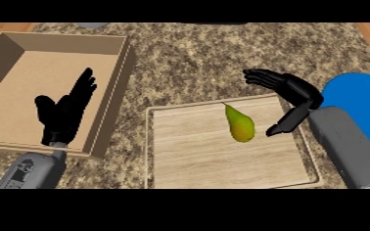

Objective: Pick the pear from the tray and place it in the plate

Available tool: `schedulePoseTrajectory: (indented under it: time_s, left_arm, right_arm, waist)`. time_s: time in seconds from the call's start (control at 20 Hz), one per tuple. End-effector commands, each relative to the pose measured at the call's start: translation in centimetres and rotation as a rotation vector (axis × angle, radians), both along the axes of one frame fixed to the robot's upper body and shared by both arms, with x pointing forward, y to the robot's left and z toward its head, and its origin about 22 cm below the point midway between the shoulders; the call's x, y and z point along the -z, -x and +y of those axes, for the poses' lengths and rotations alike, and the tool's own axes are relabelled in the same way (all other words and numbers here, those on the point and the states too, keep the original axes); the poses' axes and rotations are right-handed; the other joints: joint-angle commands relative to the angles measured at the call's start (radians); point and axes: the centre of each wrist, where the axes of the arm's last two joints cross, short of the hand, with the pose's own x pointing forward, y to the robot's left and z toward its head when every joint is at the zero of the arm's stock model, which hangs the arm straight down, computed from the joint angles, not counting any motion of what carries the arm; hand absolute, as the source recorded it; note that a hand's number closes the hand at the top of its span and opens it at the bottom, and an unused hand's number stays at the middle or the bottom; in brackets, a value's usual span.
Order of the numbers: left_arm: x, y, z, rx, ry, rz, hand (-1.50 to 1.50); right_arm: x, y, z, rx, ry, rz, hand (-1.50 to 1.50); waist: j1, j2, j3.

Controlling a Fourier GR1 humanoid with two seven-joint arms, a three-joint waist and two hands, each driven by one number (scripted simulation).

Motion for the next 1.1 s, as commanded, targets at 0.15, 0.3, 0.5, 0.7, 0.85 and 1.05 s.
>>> schedulePoseTrajectory:
  time_s: [0.15, 0.3, 0.5, 0.7, 0.85, 1.05]
  left_arm:
    - [-0.8, -0.7, -1.1, -0.007, 0.006, 0.022, 0.0]
    - [-0.9, -0.4, 0.7, 0.005, 0.018, 0.016, 0.0]
    - [-1.5, -1.5, 1.5, -0.031, -0.003, 0.02, 0.0]
    - [-1.0, 0.8, -0.2, -0.022, -0.013, 0.025, 0.0]
    - [-0.7, 0.0, -0.2, -0.018, 0.005, 0.025, 0.0]
    - [-0.1, -1.1, 1.4, -0.029, 0.015, 0.032, 0.0]
  right_arm:
    - [-3.1, -3.3, 0.8, -0.17, 0.111, -0.081, -1.5]
    - [-2.7, -3.5, 0.4, -0.204, 0.147, -0.068, -1.5]
    - [-4.4, -4.5, 2.9, -0.299, 0.258, -0.068, -1.5]
    - [-3.4, -3.8, 1.8, -0.334, 0.356, -0.094, -1.5]
    - [-3.2, -4.4, 2.9, -0.347, 0.455, -0.141, -1.5]
    - [-3.3, -4.6, 6.3, -0.415, 0.525, -0.178, -1.5]
  waist:
    - [-0.009, -0.009, -0.002]
    - [-0.004, -0.008, -0.002]
    - [-0.019, -0.011, -0.003]
    - [-0.011, -0.014, -0.002]
    - [-0.006, -0.009, -0.002]
    - [-0.026, -0.013, -0.004]
